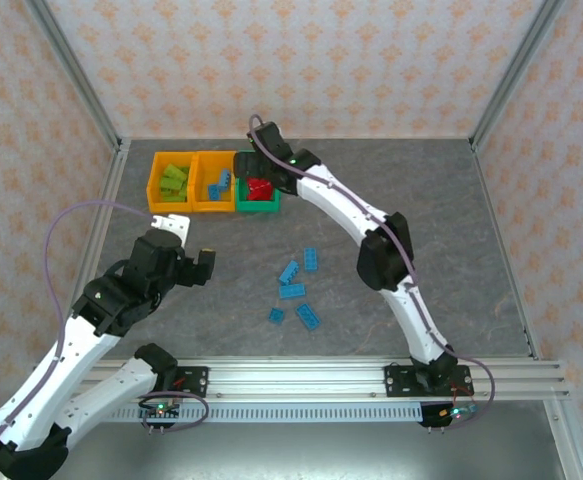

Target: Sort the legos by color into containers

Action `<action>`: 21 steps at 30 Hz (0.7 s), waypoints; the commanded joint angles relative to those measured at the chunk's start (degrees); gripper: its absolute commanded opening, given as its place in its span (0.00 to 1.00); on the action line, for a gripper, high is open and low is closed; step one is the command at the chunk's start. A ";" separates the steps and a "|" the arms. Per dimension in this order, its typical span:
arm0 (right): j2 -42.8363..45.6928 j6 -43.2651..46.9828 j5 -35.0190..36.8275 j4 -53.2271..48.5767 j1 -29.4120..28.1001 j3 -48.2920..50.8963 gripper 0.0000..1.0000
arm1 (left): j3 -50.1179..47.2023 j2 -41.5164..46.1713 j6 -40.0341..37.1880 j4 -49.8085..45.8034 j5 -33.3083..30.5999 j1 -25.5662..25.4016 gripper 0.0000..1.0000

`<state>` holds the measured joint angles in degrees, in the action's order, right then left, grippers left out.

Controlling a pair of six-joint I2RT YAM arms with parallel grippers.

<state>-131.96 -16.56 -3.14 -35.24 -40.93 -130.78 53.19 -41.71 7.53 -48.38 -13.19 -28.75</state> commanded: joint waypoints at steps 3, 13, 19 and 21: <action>19.76 3.06 -4.49 -5.10 -0.14 12.89 0.93 | -1.85 0.84 5.16 3.66 -6.10 1.07 1.00; 57.34 1.82 -10.80 -6.54 -0.12 55.56 0.94 | -6.25 1.53 21.60 9.82 8.31 1.18 0.94; 74.07 -2.75 -11.25 -6.09 -0.12 72.19 0.99 | -6.42 -10.92 24.02 18.64 24.32 -2.98 0.93; 76.94 -3.86 -10.52 -4.88 -0.12 76.07 0.99 | -4.43 -17.33 21.49 18.73 23.56 -6.45 0.93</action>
<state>-57.91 -17.78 -13.80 -41.19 -40.95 -58.08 47.16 -53.21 29.30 -33.67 4.45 -32.01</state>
